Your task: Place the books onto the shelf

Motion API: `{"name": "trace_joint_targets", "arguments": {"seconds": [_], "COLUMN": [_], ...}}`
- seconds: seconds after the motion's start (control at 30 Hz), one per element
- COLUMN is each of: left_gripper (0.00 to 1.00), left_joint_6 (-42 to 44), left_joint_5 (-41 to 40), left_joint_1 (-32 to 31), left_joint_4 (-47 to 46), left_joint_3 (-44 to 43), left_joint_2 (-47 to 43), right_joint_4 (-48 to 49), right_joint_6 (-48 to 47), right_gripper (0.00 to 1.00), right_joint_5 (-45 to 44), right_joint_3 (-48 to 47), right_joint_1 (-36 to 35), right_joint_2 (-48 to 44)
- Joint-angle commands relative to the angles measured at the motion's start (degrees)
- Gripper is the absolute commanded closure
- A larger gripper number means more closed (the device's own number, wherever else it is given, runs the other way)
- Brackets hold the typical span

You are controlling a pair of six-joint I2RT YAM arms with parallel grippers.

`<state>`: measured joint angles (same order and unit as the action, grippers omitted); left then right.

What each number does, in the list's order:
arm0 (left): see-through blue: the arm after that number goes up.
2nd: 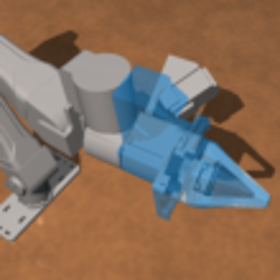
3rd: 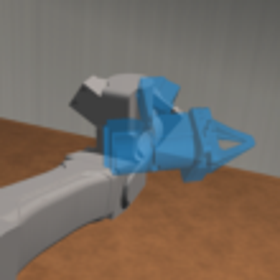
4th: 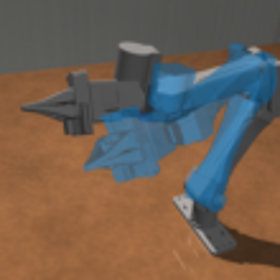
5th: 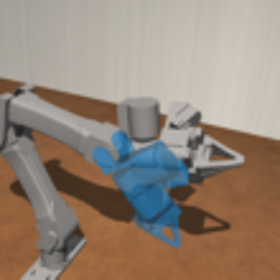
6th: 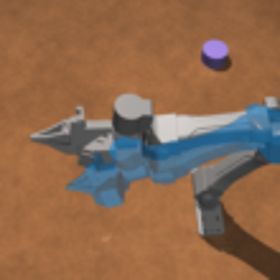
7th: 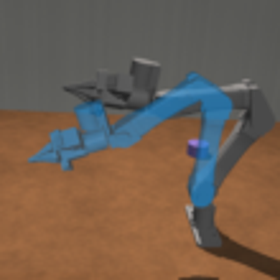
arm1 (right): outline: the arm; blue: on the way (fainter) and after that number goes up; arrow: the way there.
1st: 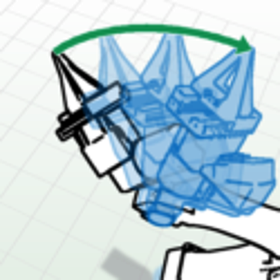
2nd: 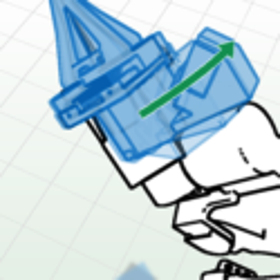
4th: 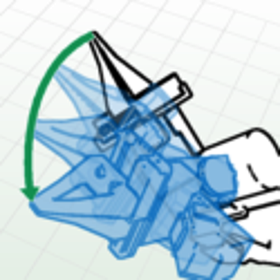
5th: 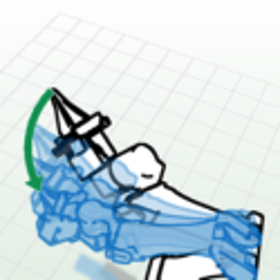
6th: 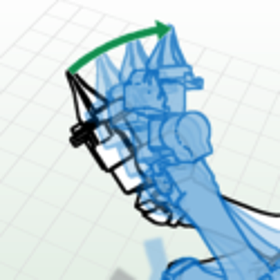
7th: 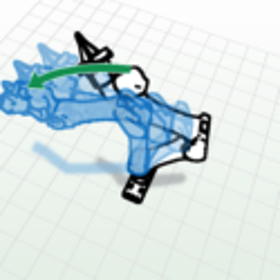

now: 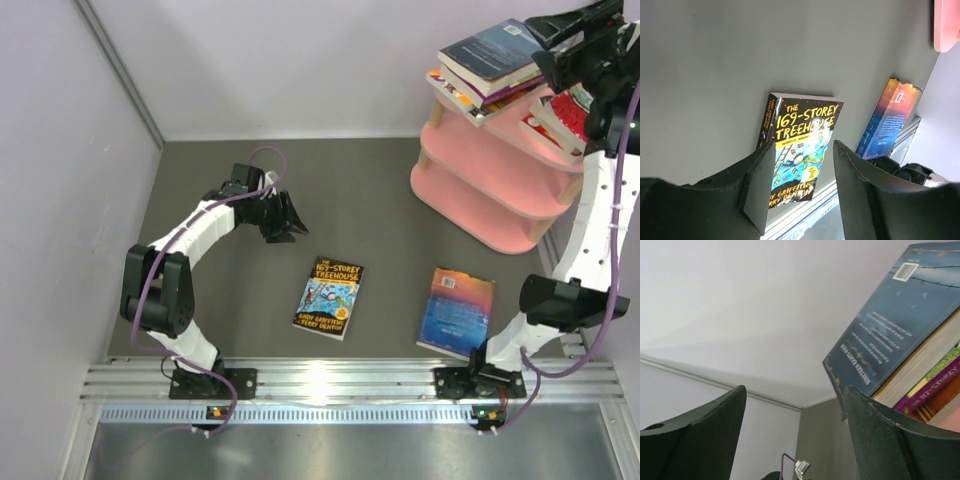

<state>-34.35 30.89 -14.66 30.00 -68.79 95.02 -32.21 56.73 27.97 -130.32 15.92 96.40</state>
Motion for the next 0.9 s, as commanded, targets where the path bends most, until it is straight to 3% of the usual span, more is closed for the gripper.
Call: {"name": "trace_joint_targets", "arguments": {"seconds": [0.0,0.2,0.23,0.33,0.37,0.43,0.53,0.67,0.87], "left_gripper": [0.45,0.45,0.45,0.44,0.42,0.41,0.39,0.38,0.37], "left_joint_6": [0.5,1.5,1.8,2.0,2.0,1.9,1.5,-0.2,-2.3], "left_joint_5": [1.0,0.1,-0.3,-2.1,-2.5,-2.9,-3.3,-2.3,-1.5], "left_joint_1": [0.3,0.3,0.3,0.2,0.1,0.0,-0.2,-1.0,-4.4], "left_joint_4": [-1.5,-0.3,0.6,0.8,0.3,-0.4,-1.7,-5.0,-9.6], "left_joint_3": [-2.3,-2.0,-1.2,2.9,4.0,7.4,11.5,16.7,23.1], "left_joint_2": [0.0,0.7,0.7,-0.2,-1.1,-2.4,-3.9,-4.6,-4.1], "right_joint_4": [3.9,18.9,14.8,1.5,-3.6,-5.0,-1.6,4.9,15.0], "right_joint_6": [-0.6,3.5,1.3,-17.5,-19.4,-19.4,-15.9,-13.1,-11.4], "right_gripper": [0.22,0.18,0.17,0.12,0.11,0.08,0.01,0.0,0.0], "right_joint_5": [1.7,11.2,11.8,5.3,0.5,-4.0,-7.4,-6.8,-4.2], "right_joint_3": [-2.1,12.2,13.6,19.6,26.4,35.9,59.8,75.2,85.2], "right_joint_1": [0.7,-4.0,-6.1,-20.1,-27.4,-35.3,-40.9,-42.6,-44.7], "right_joint_2": [-5.2,-12.3,-12.9,-15.8,-17.5,-19.8,-23.8,-23.3,-15.6]}}
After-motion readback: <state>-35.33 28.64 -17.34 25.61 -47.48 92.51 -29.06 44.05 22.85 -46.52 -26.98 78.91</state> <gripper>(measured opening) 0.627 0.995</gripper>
